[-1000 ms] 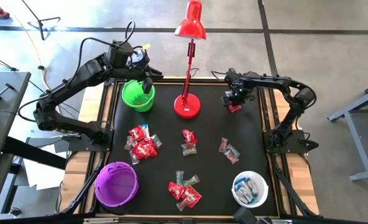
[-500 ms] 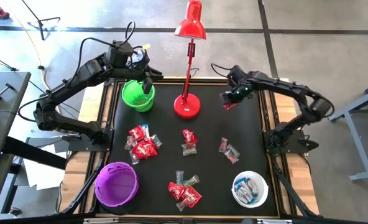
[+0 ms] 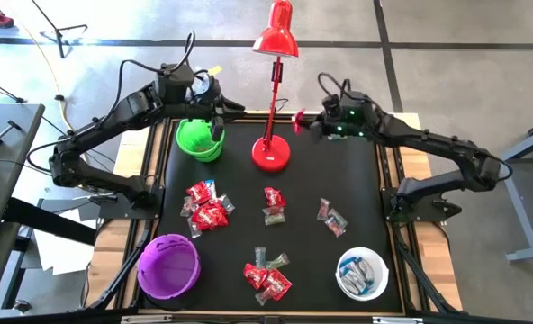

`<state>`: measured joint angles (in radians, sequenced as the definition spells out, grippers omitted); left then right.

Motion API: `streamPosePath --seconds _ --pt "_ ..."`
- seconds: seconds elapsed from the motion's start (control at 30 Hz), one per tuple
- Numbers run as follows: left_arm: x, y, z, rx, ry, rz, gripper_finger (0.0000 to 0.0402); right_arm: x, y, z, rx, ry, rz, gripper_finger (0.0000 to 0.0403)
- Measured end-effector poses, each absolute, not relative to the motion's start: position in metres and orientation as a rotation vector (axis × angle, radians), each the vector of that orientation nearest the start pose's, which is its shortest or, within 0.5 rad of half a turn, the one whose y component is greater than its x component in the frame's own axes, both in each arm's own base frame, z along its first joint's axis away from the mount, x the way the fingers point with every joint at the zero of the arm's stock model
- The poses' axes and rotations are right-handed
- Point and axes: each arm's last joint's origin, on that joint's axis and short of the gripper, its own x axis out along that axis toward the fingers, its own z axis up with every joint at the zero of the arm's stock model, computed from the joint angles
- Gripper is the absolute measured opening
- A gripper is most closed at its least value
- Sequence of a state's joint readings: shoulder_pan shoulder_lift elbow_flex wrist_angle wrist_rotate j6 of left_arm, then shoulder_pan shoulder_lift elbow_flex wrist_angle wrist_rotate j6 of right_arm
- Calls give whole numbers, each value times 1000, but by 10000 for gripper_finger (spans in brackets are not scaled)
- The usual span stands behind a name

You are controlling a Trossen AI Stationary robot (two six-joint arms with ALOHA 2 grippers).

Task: Sort candy
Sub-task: Put the red candy into the purple bucket

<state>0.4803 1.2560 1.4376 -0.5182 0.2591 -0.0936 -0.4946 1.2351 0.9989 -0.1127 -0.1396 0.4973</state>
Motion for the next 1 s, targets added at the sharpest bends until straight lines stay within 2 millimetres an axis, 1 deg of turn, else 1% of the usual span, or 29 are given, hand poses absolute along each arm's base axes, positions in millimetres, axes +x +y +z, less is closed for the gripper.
streamPosePath --seconds 0.13,0.27,0.4,0.6,0.77,0.87,1.0 --pt "238 109 435 -189 218 214 74 254 -116 339 527 61 -418 7" --pt "241 106 441 -186 152 198 74 260 -106 350 493 -44 -386 7" --pt "243 103 443 -180 133 184 74 264 -96 356 457 -93 -348 7" --pt "251 97 442 -172 123 150 74 267 -84 363 420 -163 -328 7" --pt "263 94 441 -143 89 121 74 269 -79 365 396 -177 -328 7" --pt "273 92 435 -95 109 102 75 270 -75 365 387 -173 -316 7" --pt "285 94 428 -60 118 92 93 270 -74 365 387 -171 -311 7"
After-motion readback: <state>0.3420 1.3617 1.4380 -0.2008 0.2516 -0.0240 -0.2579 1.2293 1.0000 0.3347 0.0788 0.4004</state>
